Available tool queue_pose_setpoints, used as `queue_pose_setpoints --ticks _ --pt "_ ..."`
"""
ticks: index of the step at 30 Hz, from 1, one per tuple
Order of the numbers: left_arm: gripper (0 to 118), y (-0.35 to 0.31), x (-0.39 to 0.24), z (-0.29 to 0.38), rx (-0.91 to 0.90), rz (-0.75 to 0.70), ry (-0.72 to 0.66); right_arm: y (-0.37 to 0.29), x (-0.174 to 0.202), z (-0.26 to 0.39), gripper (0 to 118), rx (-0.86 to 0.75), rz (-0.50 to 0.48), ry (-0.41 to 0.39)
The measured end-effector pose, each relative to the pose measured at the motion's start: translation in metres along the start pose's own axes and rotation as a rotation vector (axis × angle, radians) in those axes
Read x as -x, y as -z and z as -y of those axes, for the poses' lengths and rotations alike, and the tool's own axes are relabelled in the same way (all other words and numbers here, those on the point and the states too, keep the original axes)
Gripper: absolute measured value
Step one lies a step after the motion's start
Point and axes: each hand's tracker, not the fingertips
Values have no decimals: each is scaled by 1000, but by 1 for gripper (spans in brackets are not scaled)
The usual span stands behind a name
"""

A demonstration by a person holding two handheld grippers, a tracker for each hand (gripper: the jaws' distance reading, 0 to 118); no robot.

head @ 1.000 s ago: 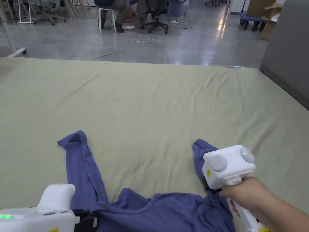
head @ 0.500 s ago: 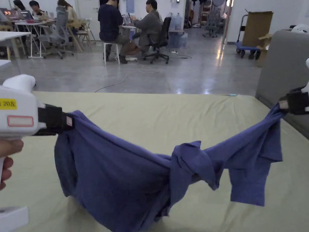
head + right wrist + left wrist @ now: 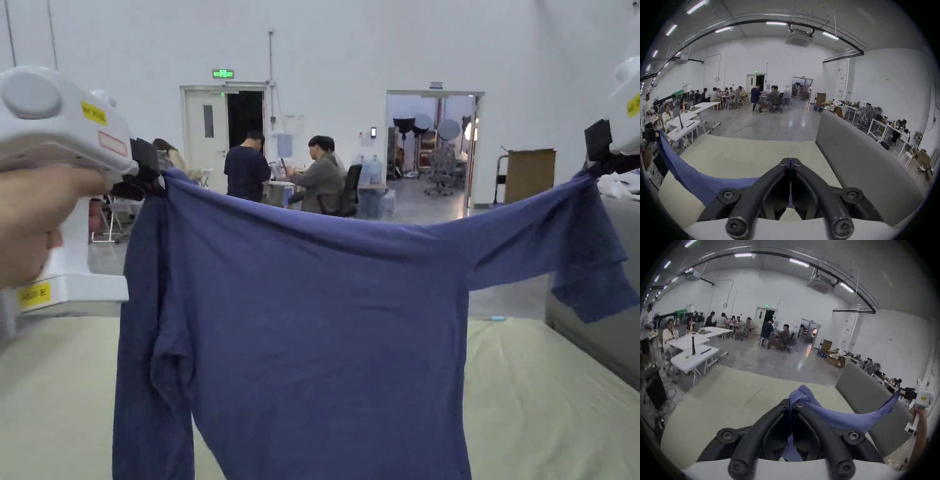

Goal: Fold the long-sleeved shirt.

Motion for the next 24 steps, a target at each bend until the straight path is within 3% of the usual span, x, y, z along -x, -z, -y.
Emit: queue_pose_setpoints --ticks 7,14,18,23,24 --pt "1 40 2 -45 -47 -37 -50 43 4 -48 0 -63 35 75" --pt "1 77 10 -21 -65 -29 -43 77 11 -33 0 -77 31 17" --pt "1 112 22 29 68 -86 50 111 12 17 0 8 13 8" --pt "1 147 49 132 276 -98 152 151 29 148 0 209 -39 -179" --pt "1 149 53 154 319 -92 159 155 30 179 0 249 -46 -185"
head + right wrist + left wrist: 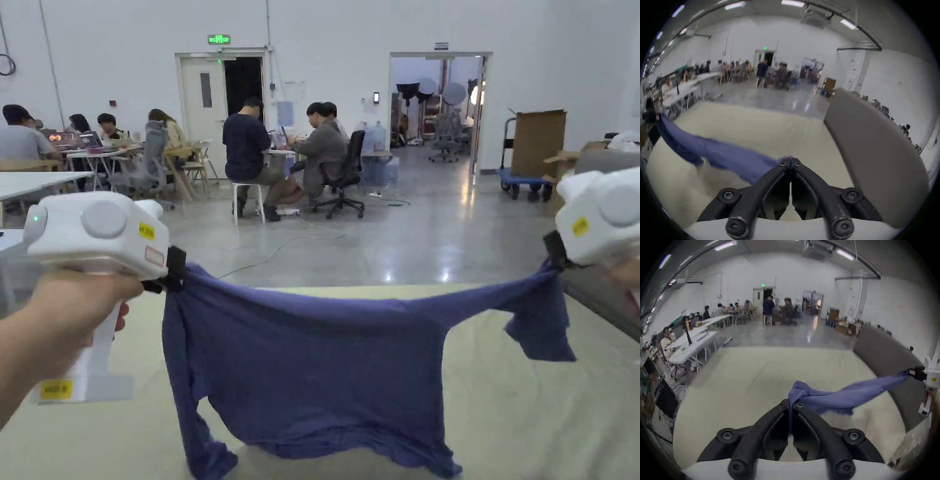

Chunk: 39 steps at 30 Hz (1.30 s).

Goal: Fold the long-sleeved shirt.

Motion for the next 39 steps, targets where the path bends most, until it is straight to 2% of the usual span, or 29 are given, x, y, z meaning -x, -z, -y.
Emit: queue_pose_setpoints --ticks 2,4,6,9,14,17,19,23,27,30,36,39 --pt "1 15 -1 42 74 8 19 20 16 60 0 93 -47 8" --pt "1 24 -6 79 183 -70 48 26 26 114 0 141 -95 35" --pt "1 17 -5 114 210 -37 13 25 28 158 0 195 -136 63" --pt "1 -14 -13 159 223 18 52 -3 21 212 0 209 -192 132" --pt "1 -69 -12 236 294 65 67 -78 24 295 0 201 -226 76" --pt "1 -101 -19 286 319 55 163 -119 17 337 0 203 -235 55" --pt "1 -119 -24 316 335 63 175 -147 12 364 0 200 -255 46" --pt "1 -143 -20 370 386 111 125 -185 5 409 0 202 -284 -8" --pt "1 -150 -25 414 443 104 177 -188 0 443 0 302 -281 26" --pt "1 -144 -24 442 498 114 165 -178 1 462 0 348 -285 37" --pt "1 -115 -22 481 541 88 164 -141 22 482 0 473 -266 -17" --pt "1 -101 -21 496 582 52 94 -120 31 487 0 564 -228 -44"
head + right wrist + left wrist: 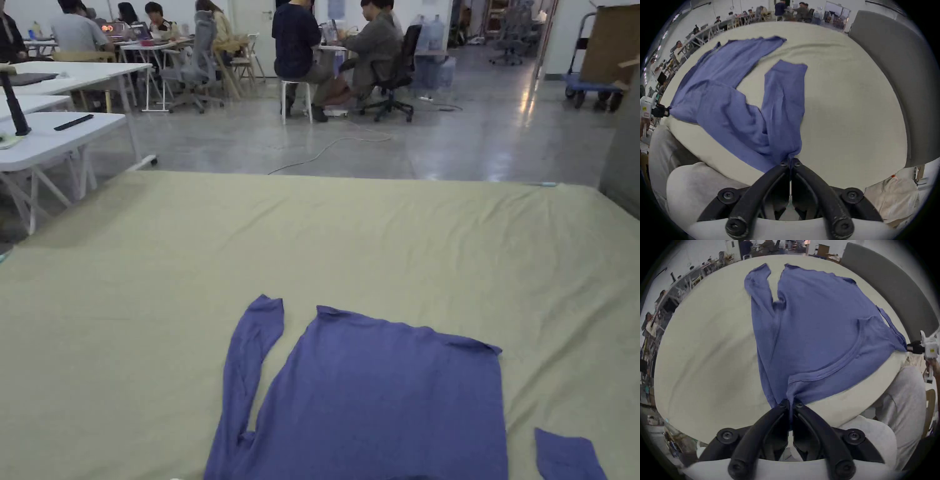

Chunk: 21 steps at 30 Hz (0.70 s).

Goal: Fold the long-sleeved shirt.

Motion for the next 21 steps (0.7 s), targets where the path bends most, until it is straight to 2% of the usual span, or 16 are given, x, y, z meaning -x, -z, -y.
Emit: queue_pose_setpoints --ticks 3,7,8,9,10,11,14,15,16,17,18,19,20,21 --pt "3 -1 0 1 -34 7 -24 14 4 -3 0 38 -2 12" --pt "39 -26 11 0 -50 40 -147 13 3 -16 8 87 24 16" --pt "91 -39 11 1 -64 33 -206 2 1 -22 39 89 83 46" --pt "118 -53 11 5 -97 38 -227 -8 0 -27 76 66 100 63" --pt "116 -77 12 13 -199 68 -237 -27 -1 -30 102 -15 117 67" --pt "112 -95 12 16 -251 66 -282 -58 4 -35 109 -113 99 58" --pt "118 -119 6 28 -285 11 -343 -103 14 -55 109 -251 78 63" --pt "115 -119 3 30 -272 -7 -355 -112 19 -62 109 -270 59 66" --pt "98 -108 -2 32 -247 -41 -355 -116 28 -69 107 -278 33 75" --pt "28 -102 -6 33 -240 -52 -323 -117 37 -75 86 -302 11 76" --pt "0 -93 -11 31 -208 -57 -292 -118 47 -79 44 -335 -18 68" --pt "0 -83 -12 31 -202 -72 -305 -114 57 -86 0 -355 -35 57" --pt "0 -76 -10 28 -203 -55 -357 -111 69 -93 0 -346 3 11" --pt "0 -73 -8 25 -202 -11 -397 -105 80 -99 0 -339 -34 45"
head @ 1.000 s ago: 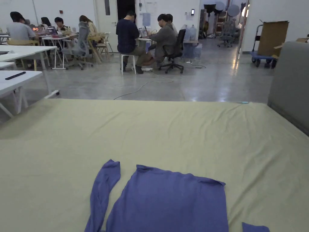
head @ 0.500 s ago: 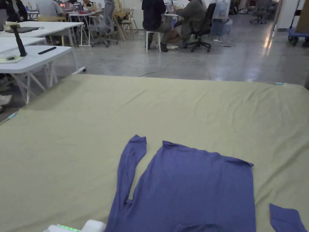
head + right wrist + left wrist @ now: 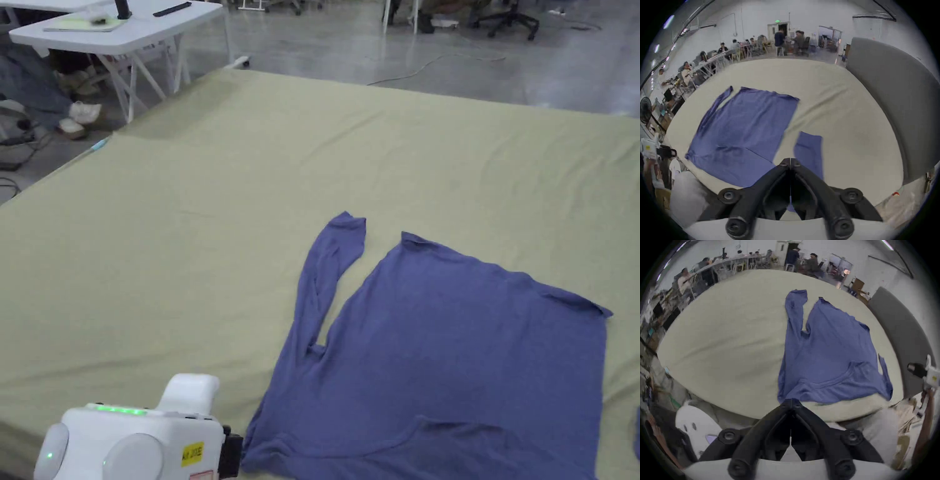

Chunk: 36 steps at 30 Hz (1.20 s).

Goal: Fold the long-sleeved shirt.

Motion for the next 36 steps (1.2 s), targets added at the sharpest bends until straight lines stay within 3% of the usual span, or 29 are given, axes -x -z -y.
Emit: queue_pose_setpoints --ticks 2,3,4,5,9,10,12,16,18,19,20,21,22,23,26,29,31,33,35,36 --pt "0 6 0 -10 -45 24 -77 11 15 -8 0 -29 -81 -2" --pt "18 -5 -1 -2 -61 15 -82 14 23 -13 0 -36 -96 -3" --pt "61 -2 -2 -7 -64 -5 -63 17 31 -17 0 -36 -89 -5" --pt "118 4 -3 -12 -88 -59 -53 20 34 -20 0 -39 -105 -10" --pt "111 57 -8 -27 -8 -125 -18 38 53 -33 0 -29 -183 -25" --pt "104 68 -10 -32 56 -139 -24 46 48 -36 0 -18 -207 -34" --pt "63 85 -13 -35 98 -108 -12 61 60 -51 0 -8 -218 -57" --pt "61 93 -35 -32 99 -189 159 100 82 -104 0 -6 -241 -180" --pt "17 86 -32 -33 94 -80 167 125 97 -140 0 -3 -258 -249" --pt "9 82 -30 -34 113 -34 84 141 112 -163 0 -1 -282 -294" --pt "9 77 -28 -34 94 -34 50 158 126 -184 1 3 -306 -328" --pt "9 69 -28 -33 44 -13 60 177 140 -206 23 3 -324 -355" --pt "9 62 -29 -33 29 2 77 202 154 -228 65 27 -309 -375" --pt "9 59 -29 -34 33 -26 96 229 170 -248 117 62 -286 -370" --pt "9 53 -31 -35 34 -8 115 296 204 -292 116 79 -265 -386" --pt "9 49 -32 -32 -23 55 136 364 242 -317 116 188 -83 -434" --pt "9 55 -31 -32 31 16 199 398 264 -322 113 197 -43 -435" --pt "9 61 -28 -31 46 -21 201 417 267 -317 91 239 -38 -376" --pt "9 65 -16 -28 68 22 155 428 272 -308 52 318 -69 -335" --pt "9 65 -12 -27 80 36 127 427 266 -301 50 323 -118 -322"
